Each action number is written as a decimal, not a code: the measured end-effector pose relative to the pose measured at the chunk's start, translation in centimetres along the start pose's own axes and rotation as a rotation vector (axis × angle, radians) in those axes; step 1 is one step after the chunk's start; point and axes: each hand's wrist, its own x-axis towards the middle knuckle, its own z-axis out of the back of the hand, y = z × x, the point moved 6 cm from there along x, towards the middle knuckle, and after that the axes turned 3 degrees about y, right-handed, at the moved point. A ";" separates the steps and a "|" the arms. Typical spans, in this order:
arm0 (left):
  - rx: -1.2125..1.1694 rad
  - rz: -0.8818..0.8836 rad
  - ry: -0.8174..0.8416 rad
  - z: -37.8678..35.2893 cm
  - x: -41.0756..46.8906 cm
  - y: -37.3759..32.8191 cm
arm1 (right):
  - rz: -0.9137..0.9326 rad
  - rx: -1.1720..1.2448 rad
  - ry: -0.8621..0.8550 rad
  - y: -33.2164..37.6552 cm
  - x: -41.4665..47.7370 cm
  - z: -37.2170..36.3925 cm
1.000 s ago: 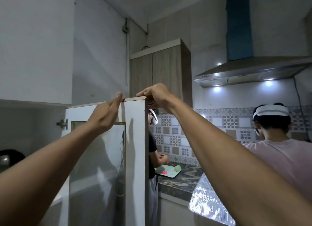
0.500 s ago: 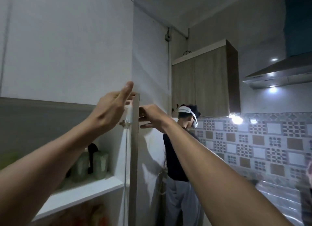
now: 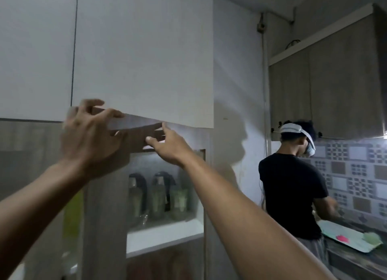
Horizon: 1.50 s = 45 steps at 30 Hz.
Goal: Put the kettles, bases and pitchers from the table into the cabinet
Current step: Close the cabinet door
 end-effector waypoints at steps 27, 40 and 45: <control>0.182 0.278 0.460 -21.9 -1.9 10.5 | 0.119 -0.228 0.150 -11.1 15.0 -10.7; 0.168 0.354 0.556 -25.6 -1.2 13.7 | 0.153 -0.377 0.160 -12.8 16.9 -12.7; 0.166 0.354 0.537 -26.5 -1.5 14.4 | 0.131 -0.345 0.162 -13.1 17.4 -13.5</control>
